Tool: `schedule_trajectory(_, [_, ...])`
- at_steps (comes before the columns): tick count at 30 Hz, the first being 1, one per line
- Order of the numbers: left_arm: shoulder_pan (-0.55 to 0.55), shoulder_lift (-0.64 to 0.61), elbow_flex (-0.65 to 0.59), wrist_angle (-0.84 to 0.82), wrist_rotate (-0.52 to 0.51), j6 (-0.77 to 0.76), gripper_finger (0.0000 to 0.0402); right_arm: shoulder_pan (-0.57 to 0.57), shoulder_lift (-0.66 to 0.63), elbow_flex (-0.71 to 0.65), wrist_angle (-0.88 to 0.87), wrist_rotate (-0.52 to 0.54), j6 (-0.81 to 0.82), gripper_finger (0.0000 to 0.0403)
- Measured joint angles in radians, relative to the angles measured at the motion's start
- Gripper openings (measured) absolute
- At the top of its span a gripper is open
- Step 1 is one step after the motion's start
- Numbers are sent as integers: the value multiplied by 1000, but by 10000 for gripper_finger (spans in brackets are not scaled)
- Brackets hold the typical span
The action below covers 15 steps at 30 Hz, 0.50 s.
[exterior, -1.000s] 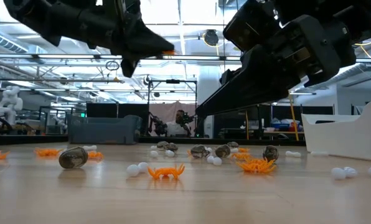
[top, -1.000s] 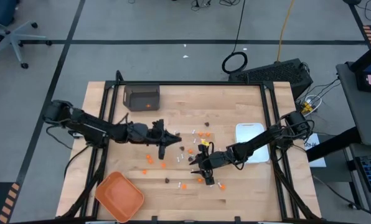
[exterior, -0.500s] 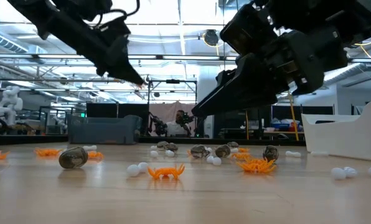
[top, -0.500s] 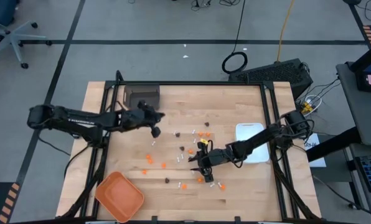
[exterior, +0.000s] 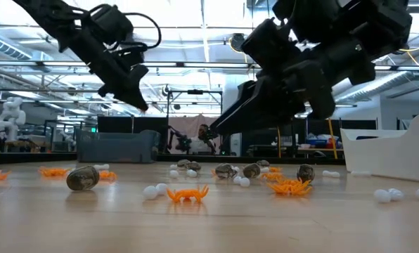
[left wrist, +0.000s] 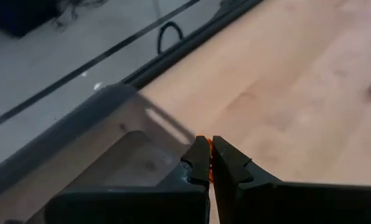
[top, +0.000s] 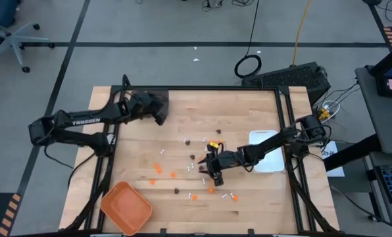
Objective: Sort Halloween decoration
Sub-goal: Put the orange spider toy into the black bin
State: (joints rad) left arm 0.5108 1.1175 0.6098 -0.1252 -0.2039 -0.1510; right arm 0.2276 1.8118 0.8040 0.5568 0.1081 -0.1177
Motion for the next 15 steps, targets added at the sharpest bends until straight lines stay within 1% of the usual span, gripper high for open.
schedule_trajectory(3, [77, 8, 1, 0, 69, -9, 1, -18, 0, 0, 0, 0, -11, 160])
schedule_trajectory(6, [140, 36, 1, -13, 99, -25, 1, -32, 0, 0, 0, 0, -25, 160])
schedule_trajectory(10, [193, 92, 1, -41, 106, -26, 1, -44, 0, 0, 0, -1, -23, 160])
schedule_trajectory(15, [210, 156, 1, -44, 107, -26, 1, -44, 0, 0, 0, -4, -8, 160])
